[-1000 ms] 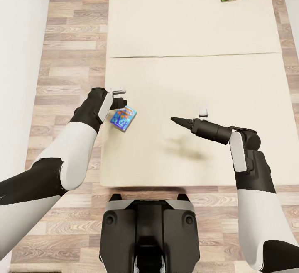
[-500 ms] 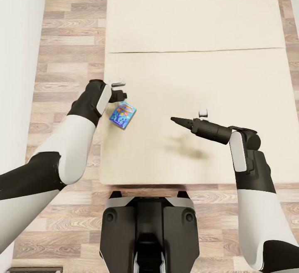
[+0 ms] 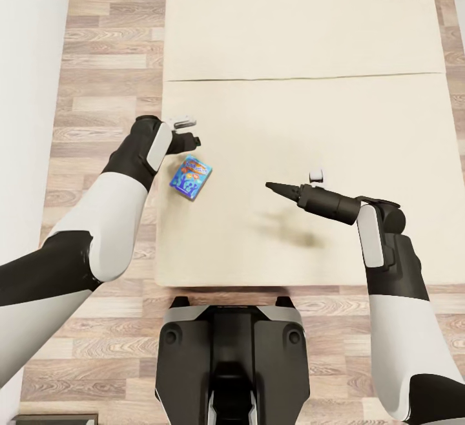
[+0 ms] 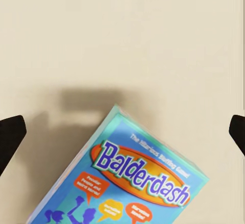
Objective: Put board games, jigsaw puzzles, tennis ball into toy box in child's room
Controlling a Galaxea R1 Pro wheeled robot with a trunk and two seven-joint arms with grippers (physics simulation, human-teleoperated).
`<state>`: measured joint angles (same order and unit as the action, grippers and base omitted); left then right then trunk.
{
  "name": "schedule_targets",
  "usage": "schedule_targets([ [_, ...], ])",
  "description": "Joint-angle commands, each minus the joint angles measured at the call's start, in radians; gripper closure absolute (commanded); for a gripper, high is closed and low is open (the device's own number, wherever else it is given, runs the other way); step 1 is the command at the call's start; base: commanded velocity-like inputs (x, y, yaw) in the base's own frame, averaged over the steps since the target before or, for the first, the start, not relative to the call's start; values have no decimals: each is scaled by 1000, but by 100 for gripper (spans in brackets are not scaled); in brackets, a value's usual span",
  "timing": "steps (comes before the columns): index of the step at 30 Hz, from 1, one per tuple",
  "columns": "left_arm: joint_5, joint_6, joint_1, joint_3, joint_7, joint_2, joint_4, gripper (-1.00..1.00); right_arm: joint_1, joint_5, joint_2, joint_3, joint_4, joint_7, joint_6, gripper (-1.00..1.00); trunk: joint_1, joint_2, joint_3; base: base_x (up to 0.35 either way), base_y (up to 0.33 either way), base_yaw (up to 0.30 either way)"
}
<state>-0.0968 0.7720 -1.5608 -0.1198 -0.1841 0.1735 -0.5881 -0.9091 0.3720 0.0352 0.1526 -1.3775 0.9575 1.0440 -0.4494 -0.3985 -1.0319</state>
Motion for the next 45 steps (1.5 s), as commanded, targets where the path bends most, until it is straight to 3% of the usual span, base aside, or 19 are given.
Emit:
schedule_targets([
  [1, -11, 3, -1, -4, -8, 1, -1, -100, -1, -4, 0, 1, 0, 6, 3, -100, -1, -2, -1, 0, 0, 0],
  [26, -12, 3, -4, -4, -8, 1, -1, -100, -1, -4, -1, 1, 0, 6, 3, -100, -1, -2, -3, 0, 0, 0],
  [45, -12, -3, -4, -3, -8, 1, -1, -100, -1, -4, -3, 1, 0, 6, 3, -100, -1, -2, -29, 0, 0, 0],
])
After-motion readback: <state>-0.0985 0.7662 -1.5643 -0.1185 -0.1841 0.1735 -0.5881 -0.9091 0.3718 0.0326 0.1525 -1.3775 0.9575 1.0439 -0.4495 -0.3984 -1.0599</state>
